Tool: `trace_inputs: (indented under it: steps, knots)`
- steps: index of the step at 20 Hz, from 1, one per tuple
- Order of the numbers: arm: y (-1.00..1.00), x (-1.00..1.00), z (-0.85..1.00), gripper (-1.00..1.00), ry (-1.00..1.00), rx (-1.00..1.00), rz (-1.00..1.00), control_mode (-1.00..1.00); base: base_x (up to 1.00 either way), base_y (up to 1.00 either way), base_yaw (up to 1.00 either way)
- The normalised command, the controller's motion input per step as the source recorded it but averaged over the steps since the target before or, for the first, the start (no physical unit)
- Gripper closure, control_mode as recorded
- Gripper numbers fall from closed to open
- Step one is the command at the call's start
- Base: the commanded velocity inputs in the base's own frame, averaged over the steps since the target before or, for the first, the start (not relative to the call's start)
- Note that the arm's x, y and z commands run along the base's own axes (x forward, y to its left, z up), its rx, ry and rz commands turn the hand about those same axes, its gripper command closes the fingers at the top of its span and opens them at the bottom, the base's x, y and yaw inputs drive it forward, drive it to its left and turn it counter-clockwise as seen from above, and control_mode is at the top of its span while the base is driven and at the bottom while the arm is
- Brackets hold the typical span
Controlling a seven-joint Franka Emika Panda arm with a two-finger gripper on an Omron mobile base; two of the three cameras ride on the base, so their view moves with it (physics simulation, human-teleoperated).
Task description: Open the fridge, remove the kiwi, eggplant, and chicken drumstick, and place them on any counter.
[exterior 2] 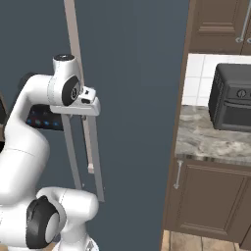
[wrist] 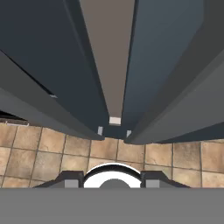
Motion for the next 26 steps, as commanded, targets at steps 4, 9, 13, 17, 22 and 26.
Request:
trace_inputs:
  steps: [4, 9, 13, 17, 22, 26]
  knots:
    - [0.0, 0.0, 0.0, -1.0, 0.0, 0.0, 0.0, 1.0, -0.04, 0.0, 0.0]
    - [0.0, 0.0, 0.0, -1.0, 0.0, 0.0, 0.0, 1.0, -0.51, 0.04, 0.0]
    - [0.0, 0.0, 0.0, -1.0, 0.0, 0.0, 0.0, 1.0, -0.64, 0.21, 0.0]
    - [0.0, 0.0, 0.0, -1.0, 0.0, 0.0, 0.0, 1.0, -0.61, 0.16, 0.0]
    - [0.0, 0.0, 0.0, -1.0, 0.0, 0.0, 0.0, 1.0, -0.11, 0.25, -0.01]
    - [0.0, 0.0, 0.0, -1.0, 0.0, 0.0, 0.0, 1.0, 0.0, 0.35, -0.03]
